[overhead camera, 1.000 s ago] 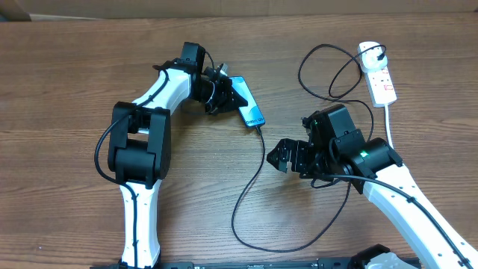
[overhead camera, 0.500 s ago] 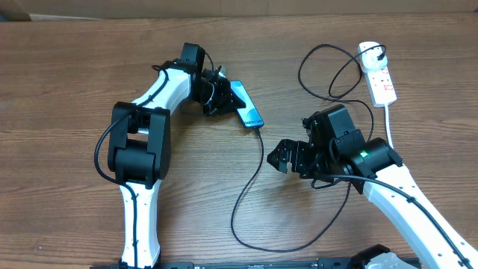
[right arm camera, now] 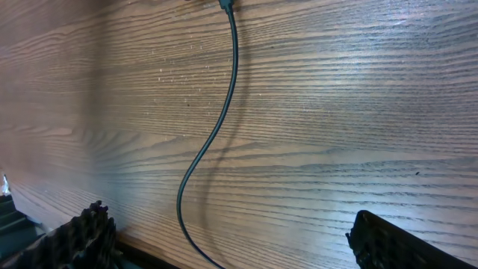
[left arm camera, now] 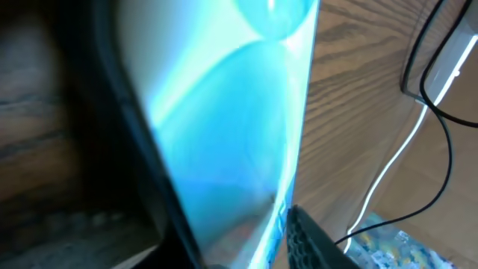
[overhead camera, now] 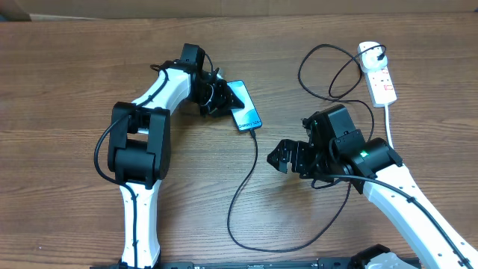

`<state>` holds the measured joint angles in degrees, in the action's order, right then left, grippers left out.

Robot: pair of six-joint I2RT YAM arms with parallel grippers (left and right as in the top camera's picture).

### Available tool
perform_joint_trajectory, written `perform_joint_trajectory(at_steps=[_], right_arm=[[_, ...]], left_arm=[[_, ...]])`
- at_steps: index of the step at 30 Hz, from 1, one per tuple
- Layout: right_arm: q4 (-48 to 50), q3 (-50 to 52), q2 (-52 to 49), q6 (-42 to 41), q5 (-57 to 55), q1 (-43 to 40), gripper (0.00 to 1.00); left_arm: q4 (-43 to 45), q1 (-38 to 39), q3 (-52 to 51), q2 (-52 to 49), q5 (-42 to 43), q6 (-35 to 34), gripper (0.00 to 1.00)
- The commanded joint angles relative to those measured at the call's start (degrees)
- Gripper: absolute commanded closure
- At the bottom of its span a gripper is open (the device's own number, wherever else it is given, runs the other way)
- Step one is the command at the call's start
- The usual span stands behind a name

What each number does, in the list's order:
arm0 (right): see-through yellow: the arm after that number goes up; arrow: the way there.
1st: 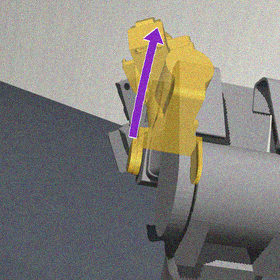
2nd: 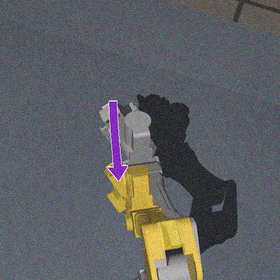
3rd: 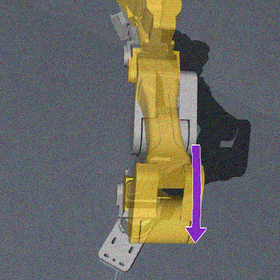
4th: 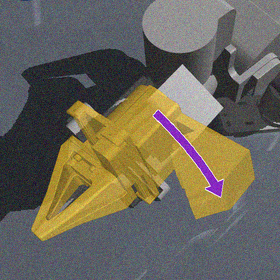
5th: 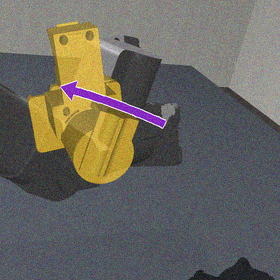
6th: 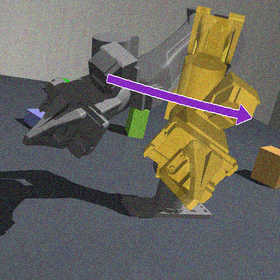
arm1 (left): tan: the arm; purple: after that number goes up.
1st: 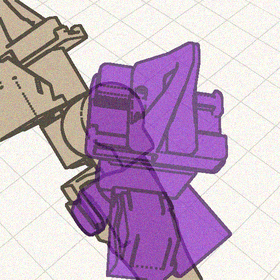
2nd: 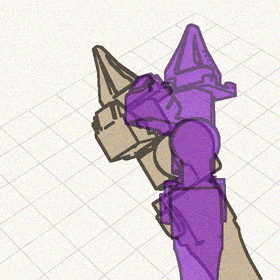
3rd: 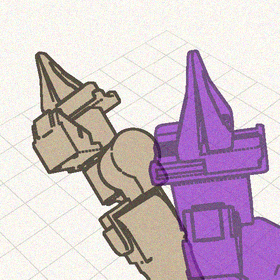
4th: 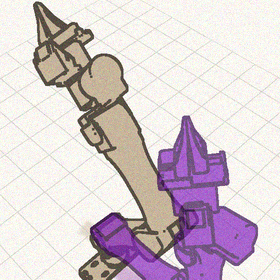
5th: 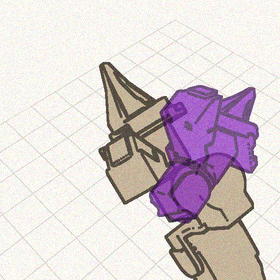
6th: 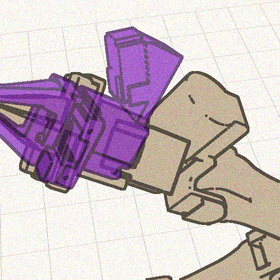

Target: Plug charger to phone and switch on socket

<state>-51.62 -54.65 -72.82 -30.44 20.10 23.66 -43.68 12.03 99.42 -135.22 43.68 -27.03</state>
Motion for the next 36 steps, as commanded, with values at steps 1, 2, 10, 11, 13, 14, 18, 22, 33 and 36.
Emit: perform_joint_trajectory(at_steps=[1, 2, 10, 11, 13, 14, 18, 22, 33, 36], right_arm=[[0.2, -1.5, 0.0, -0.2, -0.5, -0.2, 0.0], [0.1, -1.5, 0.0, -0.2, -0.5, -0.2, 0.0], [-0.2, -1.5, 0.0, -0.2, -0.5, -0.2, 0.0], [-0.2, -1.5, 0.0, -0.2, -0.5, -0.2, 0.0], [-0.2, -1.5, 0.0, -0.2, -0.5, -0.2, 0.0], [-0.2, -1.5, 0.0, -0.2, -0.5, -0.2, 0.0], [-0.2, -1.5, 0.0, -0.2, -0.6, -0.2, 0.0], [-0.2, -1.5, 0.0, -0.2, -0.5, -0.2, 0.0], [-1.6, -1.5, 0.0, -0.2, -0.6, -0.2, 0.0], [-2.4, -1.5, 0.0, -0.2, -0.6, -0.2, 0.0]], left_arm=[[-0.8, 0.3, 0.1, 0.2, -2.8, 0.1, 0.63], [-1.2, 0.2, 0.1, 0.2, -2.8, 0.3, 0.62], [-6.5, -1.5, 0.1, 0.2, -6.9, 2.8, 0.55], [-7.1, -1.9, 0.1, 0.2, -7.3, 2.8, 0.55], [-7.8, -2.7, 0.1, 0.3, -7.3, 2.8, 0.55], [-8.0, -3.1, 0.1, 0.3, -7.2, 2.8, 0.55], [-9.2, -5.1, 0.1, 1.2, -6.4, 4.8, 0.54], [-11.1, -6.4, 0.1, 4.5, -5.7, 7.8, 0.52], [-17.2, -6.8, 0.1, 30.1, -7.1, 12.5, 0.43], [-20.2, -6.3, 0.1, 38.6, -11.0, 12.8, 0.42]])
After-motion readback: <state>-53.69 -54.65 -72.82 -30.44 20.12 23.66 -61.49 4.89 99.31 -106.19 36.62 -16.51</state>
